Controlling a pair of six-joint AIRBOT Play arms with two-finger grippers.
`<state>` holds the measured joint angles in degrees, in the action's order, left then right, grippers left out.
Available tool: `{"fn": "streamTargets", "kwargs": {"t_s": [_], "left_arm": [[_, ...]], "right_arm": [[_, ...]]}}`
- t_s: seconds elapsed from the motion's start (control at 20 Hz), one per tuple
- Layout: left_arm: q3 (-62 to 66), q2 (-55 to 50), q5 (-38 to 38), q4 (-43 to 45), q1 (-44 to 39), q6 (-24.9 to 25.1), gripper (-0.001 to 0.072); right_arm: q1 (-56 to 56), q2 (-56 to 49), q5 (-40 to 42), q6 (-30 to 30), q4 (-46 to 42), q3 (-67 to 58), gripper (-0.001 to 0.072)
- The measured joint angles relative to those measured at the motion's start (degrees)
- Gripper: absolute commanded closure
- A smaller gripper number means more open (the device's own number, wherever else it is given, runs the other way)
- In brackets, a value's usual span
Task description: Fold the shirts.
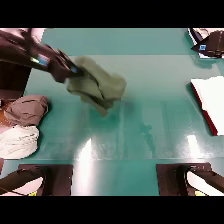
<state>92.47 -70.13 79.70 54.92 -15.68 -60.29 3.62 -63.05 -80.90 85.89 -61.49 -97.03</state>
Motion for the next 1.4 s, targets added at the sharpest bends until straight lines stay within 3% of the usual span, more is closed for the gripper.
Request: {"fn": "streamTargets", "kwargs": {"t_s": [0.05,0.1,0.4,0.6,0.9,1.1,1.25,1.3,1.35,1.4], "left_arm": [[-2.3,-1.7,-1.4,-0.2,-0.3,-0.4,0.0121],[-3.8,-3.1,-2.8,0.3,-0.4,-1.6,0.0092],[-8.7,-6.5,-3.3,4.0,0.4,-11.5,0.0093],[-20.4,-2.1,-3.5,2.3,-1.3,-15.3,0.0092],[-43.7,5.2,-20.9,-0.4,-9.4,-22.7,0.0092],[-51.0,5.6,-36.5,-3.8,-14.6,-24.5,0.0092],[-53.0,3.3,-43.3,-6.9,-16.5,-25.0,0.0094],[-53.4,2.6,-44.7,-7.8,-16.9,-25.0,0.0187],[-53.5,2.1,-45.8,-8.6,-17.1,-25.1,0.0471],[-53.6,1.7,-46.6,-9.3,-17.2,-25.1,0.0681]], "right_arm": [[0.0,0.3,-0.5,0.0,0.0,0.0,0.0690],[0.0,0.5,-1.0,0.0,0.0,0.0,0.0690],[0.0,1.1,-4.2,0.0,-0.1,0.0,0.0690],[0.0,1.1,-4.7,0.0,-0.1,0.0,0.0690],[0.0,1.0,-4.7,0.0,-0.2,0.0,0.0690],[0.0,0.7,-4.6,-0.1,-0.1,0.0,0.0690],[0.0,0.5,-4.6,0.0,-0.1,0.0,0.0691],[0.0,0.5,-4.6,0.0,0.0,0.0,0.0690],[0.0,0.5,-4.6,0.0,0.0,0.0,0.0690],[0.0,0.5,-4.6,0.0,0.0,0.0,0.0690]]}}
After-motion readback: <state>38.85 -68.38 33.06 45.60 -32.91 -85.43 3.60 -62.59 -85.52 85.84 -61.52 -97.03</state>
